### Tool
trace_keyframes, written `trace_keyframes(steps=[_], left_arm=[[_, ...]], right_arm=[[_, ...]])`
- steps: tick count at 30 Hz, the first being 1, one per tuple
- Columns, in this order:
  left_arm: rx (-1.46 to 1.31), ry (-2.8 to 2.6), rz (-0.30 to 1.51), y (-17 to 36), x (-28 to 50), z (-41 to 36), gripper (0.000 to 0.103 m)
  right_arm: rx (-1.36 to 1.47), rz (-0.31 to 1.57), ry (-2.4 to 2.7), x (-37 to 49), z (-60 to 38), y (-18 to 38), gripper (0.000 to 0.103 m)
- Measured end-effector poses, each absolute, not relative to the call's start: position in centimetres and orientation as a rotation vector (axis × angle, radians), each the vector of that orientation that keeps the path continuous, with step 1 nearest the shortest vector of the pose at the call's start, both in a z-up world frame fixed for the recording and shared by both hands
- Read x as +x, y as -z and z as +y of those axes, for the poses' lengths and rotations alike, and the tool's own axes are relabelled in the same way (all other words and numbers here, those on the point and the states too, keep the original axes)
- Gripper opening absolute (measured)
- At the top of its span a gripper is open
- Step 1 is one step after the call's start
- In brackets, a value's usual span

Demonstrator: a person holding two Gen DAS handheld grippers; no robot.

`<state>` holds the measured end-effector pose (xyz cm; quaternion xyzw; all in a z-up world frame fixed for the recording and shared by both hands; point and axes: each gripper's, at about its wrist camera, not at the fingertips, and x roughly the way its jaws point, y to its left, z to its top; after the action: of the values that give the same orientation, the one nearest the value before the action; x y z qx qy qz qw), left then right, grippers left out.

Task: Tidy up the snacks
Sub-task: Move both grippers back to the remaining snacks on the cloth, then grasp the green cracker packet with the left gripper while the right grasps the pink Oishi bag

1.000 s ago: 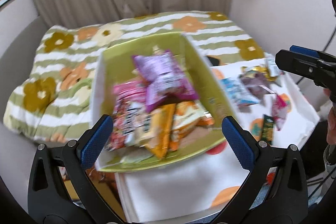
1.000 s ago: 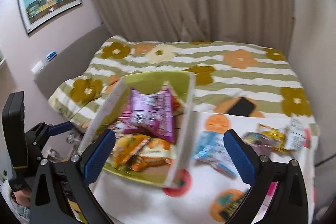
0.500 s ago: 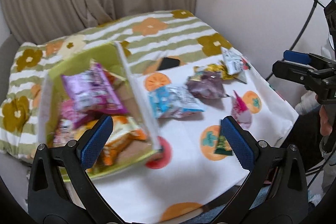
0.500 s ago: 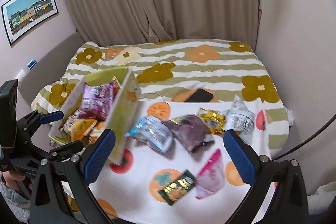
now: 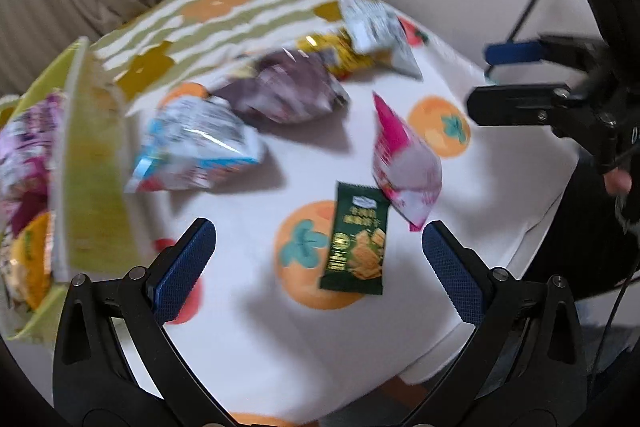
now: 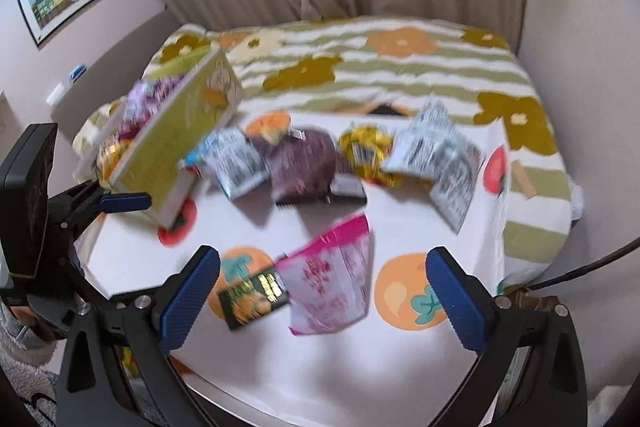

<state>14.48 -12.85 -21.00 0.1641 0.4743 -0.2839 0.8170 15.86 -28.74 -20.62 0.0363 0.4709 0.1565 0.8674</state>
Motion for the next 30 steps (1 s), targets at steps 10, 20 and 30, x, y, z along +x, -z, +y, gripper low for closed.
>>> trace_keyframes(steps=[10, 20, 30], left_arm=[[0.423, 0.596, 1.076, 28.3, 14.6, -15.3, 0.089], [0.413, 0.599, 1.113, 29.6, 15.3, -16.1, 0.074], [0.418, 0.627, 1.123, 29.5, 15.2, -17.3, 0.044]], right_arm=[[0.018, 1.070, -0.402, 17.0, -28.8, 27.2, 0.103], [-0.006, 1.115, -0.449, 17.6, -28.4, 29.2, 0.103], [-0.016, 1.121, -0.470, 18.3, -28.2, 29.9, 0.103]])
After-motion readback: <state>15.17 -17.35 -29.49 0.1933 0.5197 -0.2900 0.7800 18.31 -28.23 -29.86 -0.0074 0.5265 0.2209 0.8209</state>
